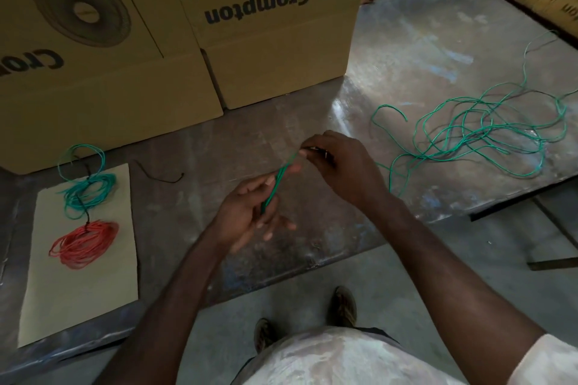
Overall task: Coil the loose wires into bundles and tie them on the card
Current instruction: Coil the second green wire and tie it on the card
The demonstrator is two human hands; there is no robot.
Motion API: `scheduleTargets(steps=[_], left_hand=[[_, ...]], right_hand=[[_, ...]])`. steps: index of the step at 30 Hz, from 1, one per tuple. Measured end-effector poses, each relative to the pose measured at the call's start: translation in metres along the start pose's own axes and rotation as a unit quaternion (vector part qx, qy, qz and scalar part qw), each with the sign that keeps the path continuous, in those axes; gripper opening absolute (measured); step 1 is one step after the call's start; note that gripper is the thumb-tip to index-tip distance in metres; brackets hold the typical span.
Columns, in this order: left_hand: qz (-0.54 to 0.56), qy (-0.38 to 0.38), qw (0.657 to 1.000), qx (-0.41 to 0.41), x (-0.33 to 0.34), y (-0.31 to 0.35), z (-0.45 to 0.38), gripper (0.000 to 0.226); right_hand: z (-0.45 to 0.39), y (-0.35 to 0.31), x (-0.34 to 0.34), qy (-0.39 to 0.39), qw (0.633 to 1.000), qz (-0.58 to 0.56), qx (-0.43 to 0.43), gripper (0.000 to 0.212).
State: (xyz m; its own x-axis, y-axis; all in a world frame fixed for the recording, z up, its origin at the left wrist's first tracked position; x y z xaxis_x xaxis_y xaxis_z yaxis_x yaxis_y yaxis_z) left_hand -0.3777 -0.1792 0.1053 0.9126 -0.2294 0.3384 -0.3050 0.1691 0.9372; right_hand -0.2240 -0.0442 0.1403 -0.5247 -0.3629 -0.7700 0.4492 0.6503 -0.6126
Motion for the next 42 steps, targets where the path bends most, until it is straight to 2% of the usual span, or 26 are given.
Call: scheduleTargets(steps=[2,4,6,8,11,14,16,18,20,22,23,25,27,28,30,32,37,42], left_hand=[[0.065,-0.011,0.997,0.037,0.009,0.012,0.002,0.048],[0.112,0.004,0.99,0.083,0.011,0.024,0.0,0.049],[0.134,0.043,0.981,0.136,0.009,0.036,-0.003,0.05],[0.142,0.083,0.969,0.184,0.001,0.046,-0.009,0.05],[0.138,0.137,0.954,0.228,-0.017,0.06,-0.017,0.05],[0.089,0.179,0.95,0.241,-0.035,0.065,-0.026,0.049],[-0.011,0.21,0.953,0.217,-0.045,0.061,-0.031,0.049],[-0.161,0.238,0.946,0.151,-0.054,0.048,-0.035,0.048],[-0.326,0.25,0.91,0.06,-0.059,0.026,-0.035,0.038],[-0.408,0.232,0.883,-0.026,-0.06,-0.004,-0.033,0.027],[-0.406,0.204,0.889,-0.052,-0.056,-0.017,-0.032,0.023],[-0.315,0.137,0.936,-0.076,-0.044,-0.039,-0.03,0.021],[-0.143,0.107,0.98,-0.084,-0.033,-0.053,-0.026,0.026],[-0.054,0.099,0.991,-0.076,-0.028,-0.056,-0.023,0.029],[0.071,0.084,0.992,-0.062,-0.021,-0.056,-0.017,0.031],[0.14,0.061,0.986,-0.061,-0.015,-0.051,-0.012,0.035],[0.225,0.039,0.973,-0.039,-0.018,-0.035,-0.005,0.048],[0.255,0.064,0.965,-0.001,-0.032,-0.028,-0.006,0.049]], right_hand=[[0.002,0.0,0.009,0.032,0.998,-0.051,0.009,0.015],[0.005,-0.002,0.022,0.022,0.994,-0.105,0.012,0.017],[0.006,-0.005,0.036,-0.015,0.991,-0.131,0.007,0.024],[0.007,-0.007,0.051,-0.057,0.991,-0.123,0.002,0.04],[0.012,-0.013,0.075,-0.13,0.984,-0.121,-0.004,0.055],[0.022,-0.026,0.085,-0.171,0.978,-0.11,-0.053,0.053],[0.026,-0.029,0.084,-0.173,0.976,-0.103,-0.085,0.04],[0.026,-0.029,0.083,-0.187,0.974,-0.089,-0.093,0.032],[0.025,-0.024,0.081,-0.204,0.974,-0.066,-0.068,0.023],[0.021,-0.019,0.074,-0.184,0.979,-0.056,-0.064,0.015],[0.019,-0.017,0.068,-0.166,0.983,-0.053,-0.065,0.012],[0.016,-0.01,0.056,-0.14,0.987,-0.044,-0.066,0.012],[0.013,0.001,0.048,-0.124,0.989,-0.038,-0.065,0.014],[0.012,0.006,0.047,-0.115,0.991,-0.04,-0.062,0.013],[0.01,0.014,0.047,-0.099,0.992,-0.051,-0.054,0.011],[0.008,0.02,0.047,-0.083,0.993,-0.072,-0.043,0.009],[0.011,0.025,0.049,-0.019,0.997,-0.074,-0.02,0.018],[0.027,0.047,0.045,0.082,0.991,-0.053,0.088,0.021]])
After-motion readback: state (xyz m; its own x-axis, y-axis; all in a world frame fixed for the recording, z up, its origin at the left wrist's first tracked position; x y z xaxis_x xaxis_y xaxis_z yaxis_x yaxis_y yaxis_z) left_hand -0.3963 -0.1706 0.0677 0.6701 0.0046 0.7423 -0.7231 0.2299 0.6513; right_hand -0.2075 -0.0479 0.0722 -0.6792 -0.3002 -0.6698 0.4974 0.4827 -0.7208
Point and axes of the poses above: each hand's wrist, its own z-axis away from the middle knuckle, its own x-axis out of the palm, y = z × x, the point moved 4 cm from there along -z, towards the middle knuckle, and after that the axes turned 12 degrees about -y, right-handed, at the moved point
